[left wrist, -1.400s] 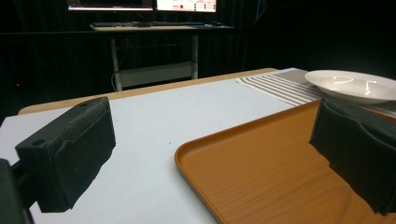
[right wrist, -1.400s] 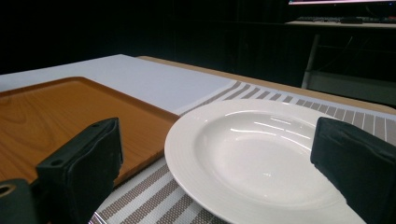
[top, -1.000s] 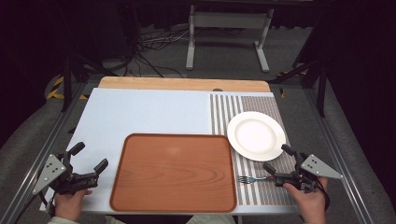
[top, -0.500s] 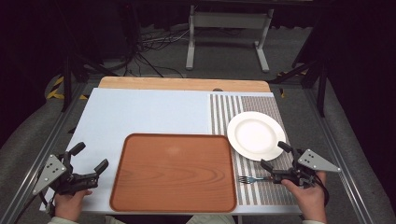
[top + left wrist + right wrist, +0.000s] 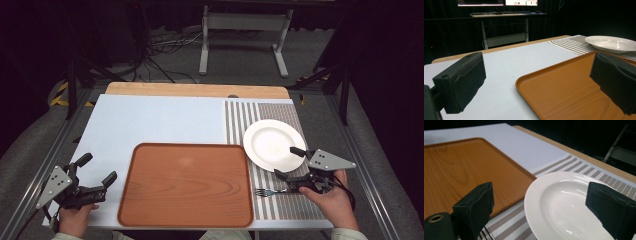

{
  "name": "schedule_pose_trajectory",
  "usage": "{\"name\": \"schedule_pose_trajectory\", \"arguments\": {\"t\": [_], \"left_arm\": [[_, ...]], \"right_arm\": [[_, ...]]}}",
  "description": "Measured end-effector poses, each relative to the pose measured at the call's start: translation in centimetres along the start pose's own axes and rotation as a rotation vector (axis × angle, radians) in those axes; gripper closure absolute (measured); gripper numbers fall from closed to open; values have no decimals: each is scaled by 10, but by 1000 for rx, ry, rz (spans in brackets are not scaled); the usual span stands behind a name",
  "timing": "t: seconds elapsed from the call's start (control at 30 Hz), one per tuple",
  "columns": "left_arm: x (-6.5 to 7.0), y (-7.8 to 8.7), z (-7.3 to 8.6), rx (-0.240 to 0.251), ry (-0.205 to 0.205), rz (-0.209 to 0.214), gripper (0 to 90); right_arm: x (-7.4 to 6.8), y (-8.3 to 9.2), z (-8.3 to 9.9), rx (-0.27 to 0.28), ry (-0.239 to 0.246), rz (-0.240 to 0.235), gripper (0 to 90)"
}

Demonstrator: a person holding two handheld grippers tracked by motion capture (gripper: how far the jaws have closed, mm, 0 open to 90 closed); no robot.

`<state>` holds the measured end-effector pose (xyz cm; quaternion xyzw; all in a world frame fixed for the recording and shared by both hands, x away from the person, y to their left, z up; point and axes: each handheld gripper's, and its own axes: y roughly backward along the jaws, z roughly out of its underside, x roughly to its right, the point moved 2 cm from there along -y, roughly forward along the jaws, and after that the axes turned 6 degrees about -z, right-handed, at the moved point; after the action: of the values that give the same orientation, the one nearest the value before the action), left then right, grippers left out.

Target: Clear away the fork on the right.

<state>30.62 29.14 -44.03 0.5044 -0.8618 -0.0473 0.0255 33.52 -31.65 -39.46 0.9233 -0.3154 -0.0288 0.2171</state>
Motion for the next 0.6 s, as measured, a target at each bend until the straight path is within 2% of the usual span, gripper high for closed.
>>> {"name": "schedule_pose_trajectory", "arguments": {"t": [0.03,0.07,0.13,0.2,0.23,0.3,0.43,0.6], "left_arm": [[0,0,0,0,-1,1,8],[0,0,0,0,-1,1,8],[0,0,0,-1,-2,3,8],[0,0,0,-1,-2,3,8],[1,0,0,0,-2,4,8],[1,0,0,0,-3,3,8],[0,1,-1,0,-2,3,8],[0,1,-1,3,-2,1,8]], "right_arm": [[1,0,-3,-22,11,-7,91],[1,0,-3,-22,11,-7,91],[1,0,-10,-76,35,-19,91],[1,0,-11,-91,39,-22,91],[1,-2,-14,-140,60,-34,91],[1,-3,-15,-159,67,-38,91],[0,-7,-18,-228,91,-59,91],[-1,-11,-20,-334,126,-83,90]]}}
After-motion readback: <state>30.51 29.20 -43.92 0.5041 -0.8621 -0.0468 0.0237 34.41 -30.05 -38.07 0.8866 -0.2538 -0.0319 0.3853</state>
